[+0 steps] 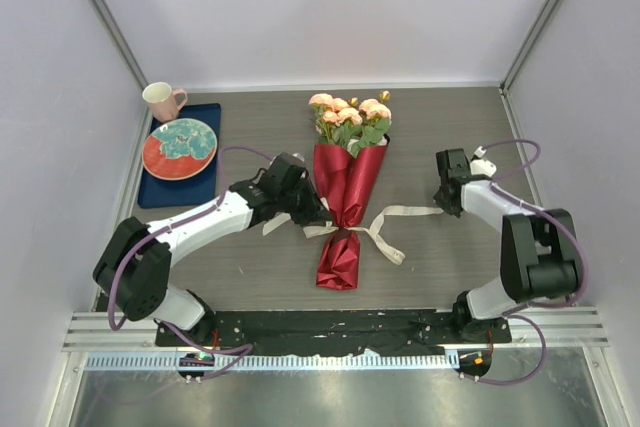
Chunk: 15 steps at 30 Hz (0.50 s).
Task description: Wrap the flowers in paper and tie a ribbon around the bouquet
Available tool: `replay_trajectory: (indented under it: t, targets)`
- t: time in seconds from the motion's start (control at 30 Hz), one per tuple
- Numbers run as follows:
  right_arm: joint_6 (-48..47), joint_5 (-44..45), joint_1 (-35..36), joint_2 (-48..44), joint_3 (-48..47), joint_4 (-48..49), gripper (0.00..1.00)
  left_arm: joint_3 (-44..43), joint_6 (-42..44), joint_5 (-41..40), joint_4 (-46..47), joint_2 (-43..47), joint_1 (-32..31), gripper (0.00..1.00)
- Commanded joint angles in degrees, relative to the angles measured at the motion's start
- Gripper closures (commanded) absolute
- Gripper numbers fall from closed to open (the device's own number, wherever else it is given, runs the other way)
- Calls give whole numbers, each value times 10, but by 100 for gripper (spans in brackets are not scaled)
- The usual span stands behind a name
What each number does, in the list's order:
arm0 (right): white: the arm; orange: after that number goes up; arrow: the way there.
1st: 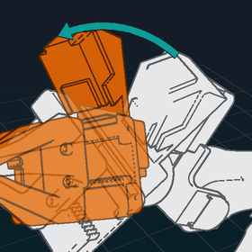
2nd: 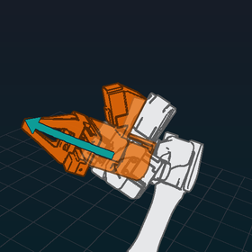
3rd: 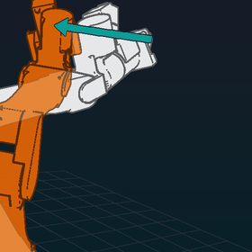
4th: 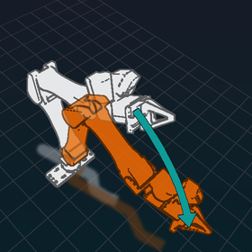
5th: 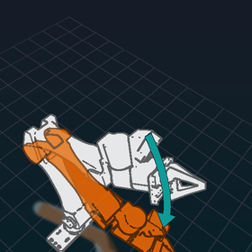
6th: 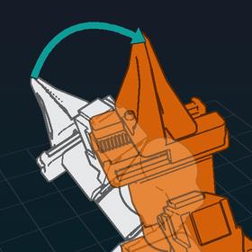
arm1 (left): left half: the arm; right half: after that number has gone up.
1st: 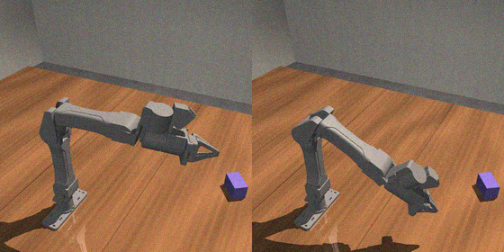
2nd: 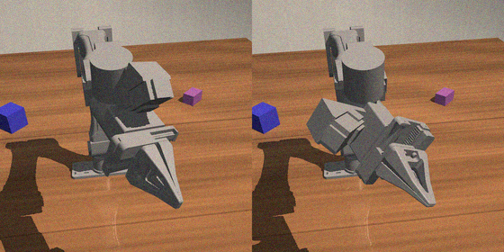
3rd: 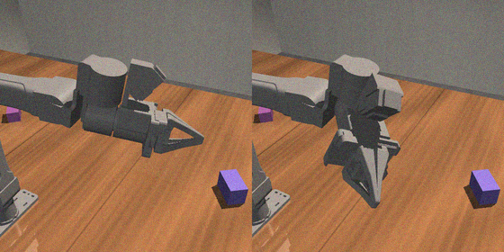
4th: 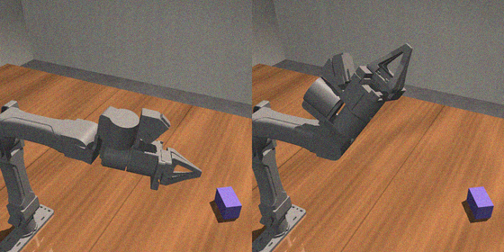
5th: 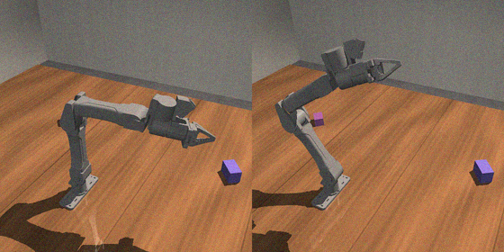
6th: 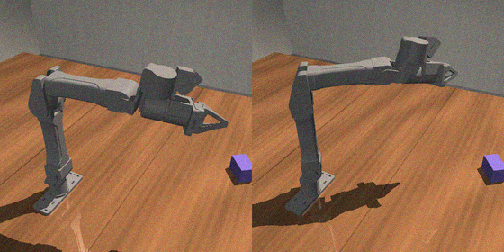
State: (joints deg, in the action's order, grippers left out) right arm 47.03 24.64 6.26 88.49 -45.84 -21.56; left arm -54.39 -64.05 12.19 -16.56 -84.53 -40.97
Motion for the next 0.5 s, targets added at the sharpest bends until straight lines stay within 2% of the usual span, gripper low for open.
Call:
replay_trajectory:
  t: [0.0, 0.07, 0.1, 0.17, 0.2, 0.33, 0.47]
  targets:
    - [-104, -44, 18, -129, 14, 49, 100, 7, 0, 12, 17, 9, -1, 100]
    - [-133, -71, 47, -173, 10, 72, 100, 15, -2, 13, 22, 12, 0, 100]
    - [-161, -112, 86, -207, 2, 85, 100, 18, -3, 11, 28, 16, 0, 100]
    - [-179, -149, 126, -220, -31, 110, 100, 30, -6, 9, 36, 22, -2, 100]
    - [-180, -172, 172, -218, -49, 112, 100, 34, -9, 6, 39, 28, -1, 100]
    - [-180, -265, 271, -131, -137, 139, 100, 67, -19, -12, 55, 57, -8, 100]
    - [-194, -305, 346, -24, -262, 123, 100, 97, -28, -40, 62, 89, -17, 100]
